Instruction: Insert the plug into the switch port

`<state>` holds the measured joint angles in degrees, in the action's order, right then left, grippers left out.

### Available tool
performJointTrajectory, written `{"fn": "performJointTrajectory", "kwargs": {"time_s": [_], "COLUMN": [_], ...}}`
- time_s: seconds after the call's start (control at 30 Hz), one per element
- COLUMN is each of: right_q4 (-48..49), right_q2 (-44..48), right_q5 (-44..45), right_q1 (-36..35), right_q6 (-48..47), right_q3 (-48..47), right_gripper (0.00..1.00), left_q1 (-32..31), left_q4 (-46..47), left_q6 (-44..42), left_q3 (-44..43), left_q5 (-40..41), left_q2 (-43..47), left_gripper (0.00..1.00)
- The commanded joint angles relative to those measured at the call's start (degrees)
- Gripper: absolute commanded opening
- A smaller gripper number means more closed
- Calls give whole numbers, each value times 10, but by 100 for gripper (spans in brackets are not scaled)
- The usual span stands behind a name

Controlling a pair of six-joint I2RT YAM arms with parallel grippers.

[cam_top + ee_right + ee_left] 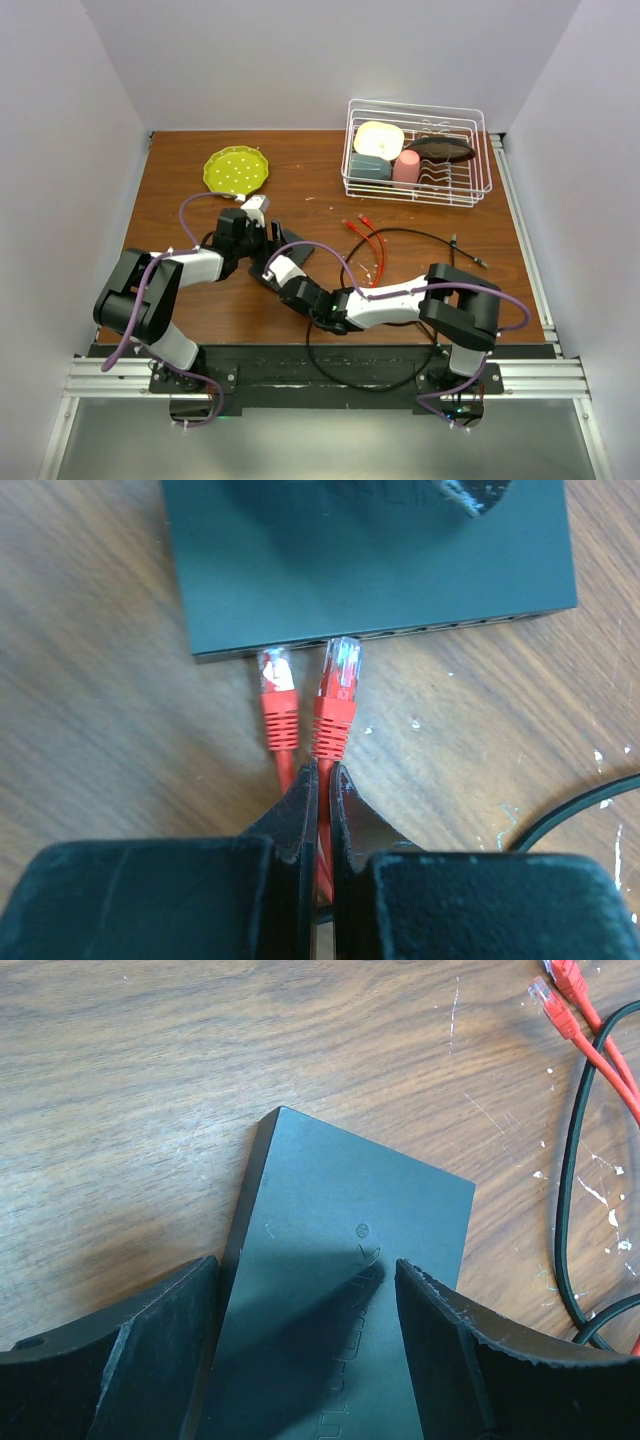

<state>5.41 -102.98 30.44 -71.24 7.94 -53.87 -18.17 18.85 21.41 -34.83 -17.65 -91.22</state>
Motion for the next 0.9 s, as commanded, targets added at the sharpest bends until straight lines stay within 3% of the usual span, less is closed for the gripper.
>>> {"fn": "performJointTrajectory", "kwargs": {"time_s": [0.0, 0.33, 0.87], "right_q4": [48, 26, 69], "right_q2": [7, -29, -30], "right_q5": [3, 71, 28], "right_q1": [-7, -8, -14], "right_q6": [12, 35, 25], "right_q3": [6, -24, -5], "right_gripper": [0, 0, 0], "left_q1": [-4, -4, -4], "left_q4": [-72, -70, -70], "left_q6": [-7, -7, -8], "left_q3": [10, 10, 6], "left_q5": [-5, -11, -21], "left_q2": [-28, -32, -41], "left_gripper": [77, 77, 77]}}
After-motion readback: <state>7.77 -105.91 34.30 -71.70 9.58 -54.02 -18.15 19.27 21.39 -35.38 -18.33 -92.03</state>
